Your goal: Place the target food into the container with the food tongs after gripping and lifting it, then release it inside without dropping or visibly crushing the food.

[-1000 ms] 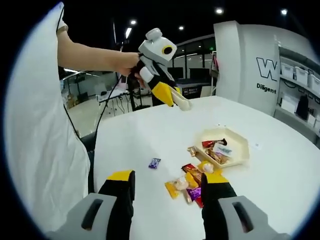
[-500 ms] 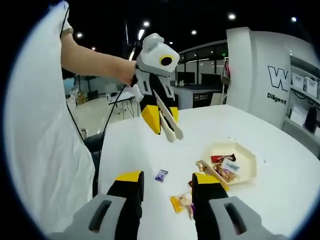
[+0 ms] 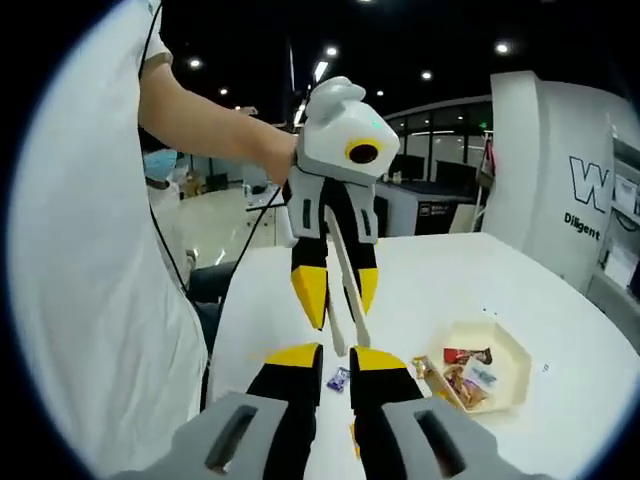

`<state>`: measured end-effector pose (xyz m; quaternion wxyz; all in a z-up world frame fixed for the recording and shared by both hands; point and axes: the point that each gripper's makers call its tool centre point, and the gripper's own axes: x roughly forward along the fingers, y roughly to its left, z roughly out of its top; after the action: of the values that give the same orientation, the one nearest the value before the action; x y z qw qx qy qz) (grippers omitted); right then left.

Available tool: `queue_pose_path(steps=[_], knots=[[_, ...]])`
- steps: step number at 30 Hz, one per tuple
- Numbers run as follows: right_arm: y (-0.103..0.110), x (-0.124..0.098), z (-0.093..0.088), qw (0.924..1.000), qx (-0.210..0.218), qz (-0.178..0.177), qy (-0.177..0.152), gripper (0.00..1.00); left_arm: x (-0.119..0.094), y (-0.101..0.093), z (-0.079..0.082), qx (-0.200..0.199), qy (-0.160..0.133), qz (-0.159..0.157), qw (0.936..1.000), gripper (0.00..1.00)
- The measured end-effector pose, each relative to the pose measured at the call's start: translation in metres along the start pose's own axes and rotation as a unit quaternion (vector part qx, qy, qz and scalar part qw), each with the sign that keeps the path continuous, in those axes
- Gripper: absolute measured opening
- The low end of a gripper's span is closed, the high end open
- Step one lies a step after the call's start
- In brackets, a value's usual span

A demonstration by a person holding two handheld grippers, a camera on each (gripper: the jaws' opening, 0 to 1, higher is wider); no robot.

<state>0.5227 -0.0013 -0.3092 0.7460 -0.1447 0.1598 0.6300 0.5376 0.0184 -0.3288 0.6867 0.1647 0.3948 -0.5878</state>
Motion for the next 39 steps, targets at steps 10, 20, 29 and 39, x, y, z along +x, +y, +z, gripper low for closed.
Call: queue_pose_path(steps=[10,20,29,39], knots=[[0.007,0.005,-0.002,0.9995,-0.012,0.024,0.015,0.03,0.006,-0.01,-0.001,0.028,0.023,-0.012,0.9993,0.17],[0.016,0.009,-0.008,0.998,-0.016,0.049,0.037,0.0,0.009,-0.019,-0.001,0.043,0.033,-0.028,0.9981,0.17],[0.025,0.012,-0.015,0.9957,-0.018,0.072,0.056,0.0,0.01,-0.026,0.0,0.056,0.036,-0.043,0.9969,0.17],[0.032,0.01,-0.011,0.9953,-0.006,0.093,0.027,0.0,0.008,-0.028,0.0,0.067,0.031,-0.049,0.9961,0.2]])
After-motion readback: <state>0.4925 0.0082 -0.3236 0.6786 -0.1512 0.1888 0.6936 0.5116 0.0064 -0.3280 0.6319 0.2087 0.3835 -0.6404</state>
